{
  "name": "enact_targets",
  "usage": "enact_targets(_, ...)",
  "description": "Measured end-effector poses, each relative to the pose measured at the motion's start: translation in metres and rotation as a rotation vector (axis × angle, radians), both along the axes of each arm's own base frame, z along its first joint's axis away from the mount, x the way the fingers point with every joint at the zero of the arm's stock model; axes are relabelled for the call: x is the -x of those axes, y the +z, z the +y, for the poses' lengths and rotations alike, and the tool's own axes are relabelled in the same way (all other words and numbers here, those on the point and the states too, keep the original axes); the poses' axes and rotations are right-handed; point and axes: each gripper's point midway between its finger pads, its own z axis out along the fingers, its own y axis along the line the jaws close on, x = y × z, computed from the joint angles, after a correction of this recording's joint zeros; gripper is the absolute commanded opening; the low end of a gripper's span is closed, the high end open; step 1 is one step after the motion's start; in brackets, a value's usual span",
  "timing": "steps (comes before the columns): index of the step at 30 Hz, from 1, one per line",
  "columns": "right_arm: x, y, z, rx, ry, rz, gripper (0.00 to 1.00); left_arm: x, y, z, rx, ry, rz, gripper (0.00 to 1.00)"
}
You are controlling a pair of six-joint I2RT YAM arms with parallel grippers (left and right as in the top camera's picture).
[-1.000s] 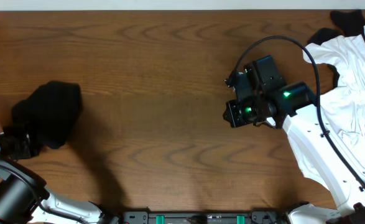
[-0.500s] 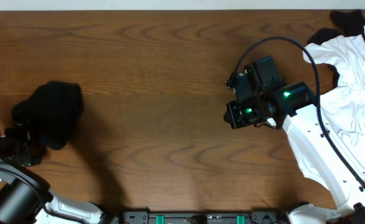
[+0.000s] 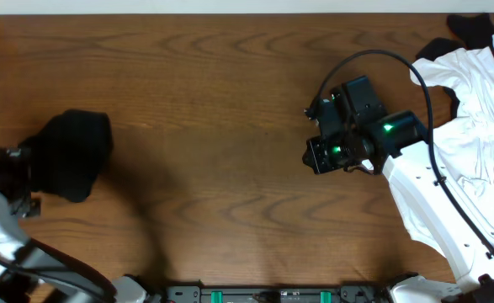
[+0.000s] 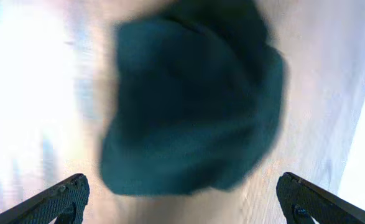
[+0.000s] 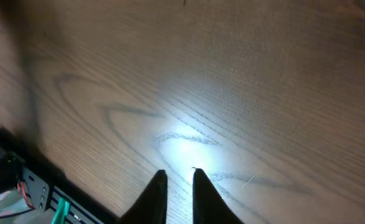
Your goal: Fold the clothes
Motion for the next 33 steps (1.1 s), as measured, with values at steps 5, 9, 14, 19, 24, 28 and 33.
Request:
enact_targets(5,-0.005,0.002,0.002,-0.008,0.002,-0.022,0.74,-0.058,0.022,-0.072,-0.111,-0.324,-0.070,0.98)
enact_targets(9,-0.009,0.003,0.003,-0.015,0.007,-0.043,0.99,-0.088,0.022,-0.153,-0.191,-0.659,-0.076,0.98)
enact_targets(14,-0.019,0.008,0.007,-0.029,0.008,-0.092,0.99,-0.096,0.019,-0.239,-0.325,-1.032,-0.073,0.98)
enact_targets(19,-0.033,0.010,0.004,-0.006,-0.009,-0.155,0.99,-0.088,0.015,-0.281,-0.401,-1.214,-0.051,0.98)
enact_targets(24,-0.046,0.004,-0.004,0.054,-0.040,-0.190,0.99,-0.073,0.008,-0.291,-0.398,-1.280,0.007,0.98)
enact_targets(28,-0.046,-0.014,-0.011,0.112,-0.052,-0.143,0.99,-0.055,0.000,-0.292,-0.369,-1.315,0.077,0.98)
enact_targets(33,-0.030,-0.028,-0.025,0.184,-0.090,-0.048,0.90,-0.034,0.006,-0.294,-0.376,-1.354,0.124,0.98)
